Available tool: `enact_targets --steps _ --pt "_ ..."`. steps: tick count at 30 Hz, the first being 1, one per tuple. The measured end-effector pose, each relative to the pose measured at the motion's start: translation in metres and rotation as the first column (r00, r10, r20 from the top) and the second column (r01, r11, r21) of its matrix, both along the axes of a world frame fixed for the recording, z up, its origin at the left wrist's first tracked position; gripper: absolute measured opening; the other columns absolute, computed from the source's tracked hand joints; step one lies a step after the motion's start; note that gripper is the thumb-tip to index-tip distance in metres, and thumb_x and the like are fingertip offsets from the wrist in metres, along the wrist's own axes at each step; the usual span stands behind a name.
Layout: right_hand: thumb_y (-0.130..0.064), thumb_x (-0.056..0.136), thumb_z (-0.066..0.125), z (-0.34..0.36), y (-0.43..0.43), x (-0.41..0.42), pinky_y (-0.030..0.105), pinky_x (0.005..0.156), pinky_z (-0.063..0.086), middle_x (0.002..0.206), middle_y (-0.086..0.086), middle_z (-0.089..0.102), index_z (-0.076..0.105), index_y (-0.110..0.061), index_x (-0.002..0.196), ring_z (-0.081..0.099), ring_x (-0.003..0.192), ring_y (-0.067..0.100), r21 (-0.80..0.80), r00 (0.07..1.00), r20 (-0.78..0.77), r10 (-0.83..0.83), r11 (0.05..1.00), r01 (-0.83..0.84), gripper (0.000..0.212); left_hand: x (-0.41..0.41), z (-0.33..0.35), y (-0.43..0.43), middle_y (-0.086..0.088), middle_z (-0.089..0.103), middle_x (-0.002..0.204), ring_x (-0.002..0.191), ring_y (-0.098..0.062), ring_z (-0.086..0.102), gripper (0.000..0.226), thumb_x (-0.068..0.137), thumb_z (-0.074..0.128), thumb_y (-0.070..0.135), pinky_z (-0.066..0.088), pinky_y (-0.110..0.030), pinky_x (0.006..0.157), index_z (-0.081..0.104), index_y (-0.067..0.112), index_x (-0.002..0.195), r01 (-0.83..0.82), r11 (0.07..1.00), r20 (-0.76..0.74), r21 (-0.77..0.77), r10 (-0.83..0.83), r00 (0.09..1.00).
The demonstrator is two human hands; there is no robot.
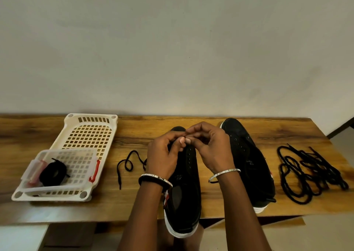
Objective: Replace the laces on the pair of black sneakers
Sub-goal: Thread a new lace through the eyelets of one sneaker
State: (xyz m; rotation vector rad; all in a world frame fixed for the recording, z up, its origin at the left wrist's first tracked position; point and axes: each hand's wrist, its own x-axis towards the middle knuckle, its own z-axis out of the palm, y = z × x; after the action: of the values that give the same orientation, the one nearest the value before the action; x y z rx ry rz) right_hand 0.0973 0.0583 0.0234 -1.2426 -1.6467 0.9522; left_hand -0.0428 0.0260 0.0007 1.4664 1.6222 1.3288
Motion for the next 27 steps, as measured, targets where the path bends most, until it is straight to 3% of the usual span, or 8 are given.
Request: enact_targets --steps 2,6,9,13,16,18,21,27 --pt "0.000 0.081 0.080 -0.003 0.001 0.001 0.012 0.075 0.054 0.079 -0.004 0.076 0.073 -0.011 0.094 0.072 0.079 0.000 -0.024 1.000 0.009 -0.020 1.000 0.020 0.019 0.000 -0.002 0.002 0.013 0.074 0.086 0.076 0.001 0.067 0.016 0.092 0.067 0.015 0.055 -0.020 0.069 0.077 0.022 0.102 -0.058 0.998 -0.011 0.002 0.058 0.998" --pt "-0.014 0.084 0.081 -0.016 0.005 0.005 0.005 0.063 0.048 0.077 -0.010 0.071 0.072 -0.023 0.084 0.066 0.072 -0.004 -0.064 0.972 0.163 -0.169 0.981 0.181 0.012 -0.001 -0.007 0.004 0.013 0.074 0.092 0.078 0.007 0.063 0.013 0.087 0.074 0.017 0.047 -0.004 0.071 0.078 0.022 0.097 -0.183 0.983 -0.171 -0.028 0.176 0.969" --pt "-0.030 0.080 0.084 -0.020 0.004 0.006 0.005 0.058 0.043 0.083 -0.009 0.070 0.072 -0.020 0.090 0.063 0.073 -0.002 -0.213 0.946 0.272 -0.173 0.948 0.235 0.018 0.000 -0.012 0.004 0.010 0.076 0.094 0.085 -0.002 0.069 0.015 0.084 0.077 0.018 0.053 -0.017 0.077 0.078 0.023 0.098 -0.223 0.970 -0.217 -0.096 0.199 0.956" --pt "-0.045 0.070 0.087 -0.019 0.001 -0.001 0.031 0.085 0.056 0.107 -0.004 0.066 0.066 -0.018 0.116 0.063 0.097 0.012 -0.376 0.924 0.383 0.004 0.914 0.151 0.058 0.003 -0.013 0.004 0.009 0.076 0.093 0.088 -0.006 0.070 0.018 0.084 0.077 0.021 0.047 -0.017 0.074 0.078 0.026 0.101 -0.256 0.953 -0.260 -0.160 0.210 0.942" --pt "-0.044 0.069 0.085 -0.013 -0.001 -0.008 0.035 0.089 0.056 0.116 -0.001 0.063 0.060 -0.015 0.125 0.061 0.103 0.016 -0.370 0.889 0.457 0.039 0.917 0.150 0.068 0.004 -0.014 0.004 0.011 0.076 0.092 0.086 -0.005 0.069 0.016 0.083 0.078 0.024 0.049 -0.018 0.073 0.078 0.028 0.099 -0.272 0.948 -0.284 -0.162 0.219 0.934" --pt "-0.045 0.071 0.082 -0.009 -0.003 -0.011 0.035 0.086 0.057 0.112 -0.001 0.065 0.063 -0.014 0.119 0.062 0.100 0.016 -0.340 0.863 0.504 0.032 0.926 0.164 0.061 0.006 -0.016 0.005 0.012 0.076 0.094 0.088 -0.006 0.070 0.015 0.084 0.077 0.025 0.054 -0.023 0.077 0.078 0.030 0.097 -0.259 0.951 -0.305 -0.168 0.200 0.931" --pt "-0.048 0.076 0.076 -0.004 -0.005 -0.011 0.034 0.076 0.059 0.087 -0.001 0.072 0.075 -0.017 0.091 0.067 0.084 0.015 -0.269 0.856 0.515 -0.048 0.939 0.215 0.035 0.009 -0.019 0.008 0.011 0.075 0.095 0.088 -0.007 0.070 0.012 0.085 0.075 0.022 0.055 -0.024 0.078 0.078 0.028 0.095 -0.226 0.958 -0.331 -0.178 0.158 0.930" --pt "-0.035 0.076 0.076 -0.010 -0.001 0.004 0.040 0.073 0.063 0.077 -0.005 0.075 0.081 -0.025 0.078 0.071 0.077 0.012 -0.387 0.949 0.302 -0.091 0.898 0.209 0.011 0.015 -0.025 0.010 0.012 0.073 0.089 0.081 -0.002 0.065 0.008 0.087 0.074 0.018 0.041 -0.008 0.064 0.076 0.025 0.090 -0.226 0.951 -0.219 -0.213 0.179 0.959"
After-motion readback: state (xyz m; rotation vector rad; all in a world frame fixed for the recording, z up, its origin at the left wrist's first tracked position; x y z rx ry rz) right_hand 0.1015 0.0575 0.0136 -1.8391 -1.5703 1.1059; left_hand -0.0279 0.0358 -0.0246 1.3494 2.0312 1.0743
